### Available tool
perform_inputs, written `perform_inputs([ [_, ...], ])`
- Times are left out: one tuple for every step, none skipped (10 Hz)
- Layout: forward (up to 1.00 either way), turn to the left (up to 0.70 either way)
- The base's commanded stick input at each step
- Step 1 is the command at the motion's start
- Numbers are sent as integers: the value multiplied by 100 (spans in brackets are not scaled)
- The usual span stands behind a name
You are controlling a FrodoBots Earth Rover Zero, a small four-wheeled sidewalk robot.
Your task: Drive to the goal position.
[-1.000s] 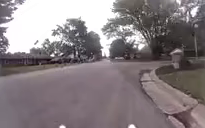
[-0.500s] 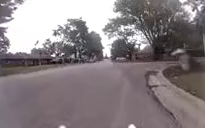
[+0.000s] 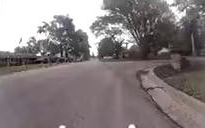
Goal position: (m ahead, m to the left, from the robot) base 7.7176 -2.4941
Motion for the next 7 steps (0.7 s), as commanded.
perform_inputs([
  [100, 0],
  [100, 0],
  [100, 0],
  [100, 0],
  [100, 0],
  [100, 0],
  [100, -9],
])
